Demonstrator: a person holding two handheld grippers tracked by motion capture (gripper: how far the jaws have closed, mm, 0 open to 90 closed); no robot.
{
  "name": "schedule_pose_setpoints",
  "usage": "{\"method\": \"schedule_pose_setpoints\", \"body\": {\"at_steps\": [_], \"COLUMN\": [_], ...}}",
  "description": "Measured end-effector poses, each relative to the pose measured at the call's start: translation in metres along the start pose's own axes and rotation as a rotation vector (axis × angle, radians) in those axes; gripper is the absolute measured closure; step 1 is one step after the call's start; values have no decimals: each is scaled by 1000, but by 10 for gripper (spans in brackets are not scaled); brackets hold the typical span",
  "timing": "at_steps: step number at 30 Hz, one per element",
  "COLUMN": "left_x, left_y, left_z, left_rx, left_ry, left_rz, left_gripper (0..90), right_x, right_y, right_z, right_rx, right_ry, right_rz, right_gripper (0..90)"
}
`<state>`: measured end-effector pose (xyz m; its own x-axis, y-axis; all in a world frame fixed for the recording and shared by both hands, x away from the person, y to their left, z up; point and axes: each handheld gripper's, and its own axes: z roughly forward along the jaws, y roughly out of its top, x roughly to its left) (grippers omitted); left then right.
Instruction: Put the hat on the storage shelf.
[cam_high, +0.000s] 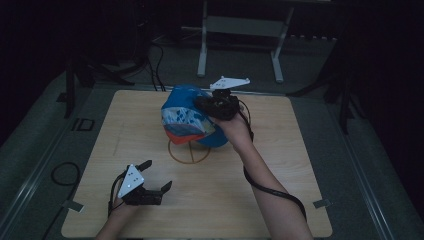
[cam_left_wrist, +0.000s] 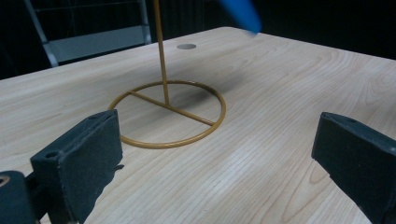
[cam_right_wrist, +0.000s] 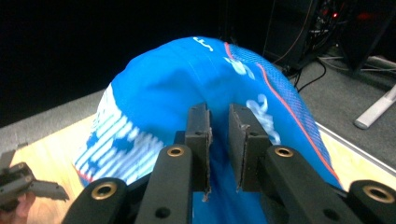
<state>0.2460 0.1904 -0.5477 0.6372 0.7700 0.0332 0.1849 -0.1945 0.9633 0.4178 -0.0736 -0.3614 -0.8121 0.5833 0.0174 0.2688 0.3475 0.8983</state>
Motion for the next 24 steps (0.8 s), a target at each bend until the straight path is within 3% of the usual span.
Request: {"method": "schedule_pose_setpoints", "body": {"at_steps": [7,17,24], "left_x": [0,0,0], "left_y": [0,0,0], "left_z": [-1,-1,-1], "left_rx": [-1,-11,-9], "left_ry": [1,1,0], "left_rz": [2,0,0], "left_gripper": [23,23,23], "right_x": [-5,-6,-3], "right_y": [-6,-5,-13], "right_z": [5,-2,-14], "right_rx": [20,-1,-9], "right_ry": [-6,4,18], "right_rz": [19,26,6], "right_gripper": [761,651,498]}}
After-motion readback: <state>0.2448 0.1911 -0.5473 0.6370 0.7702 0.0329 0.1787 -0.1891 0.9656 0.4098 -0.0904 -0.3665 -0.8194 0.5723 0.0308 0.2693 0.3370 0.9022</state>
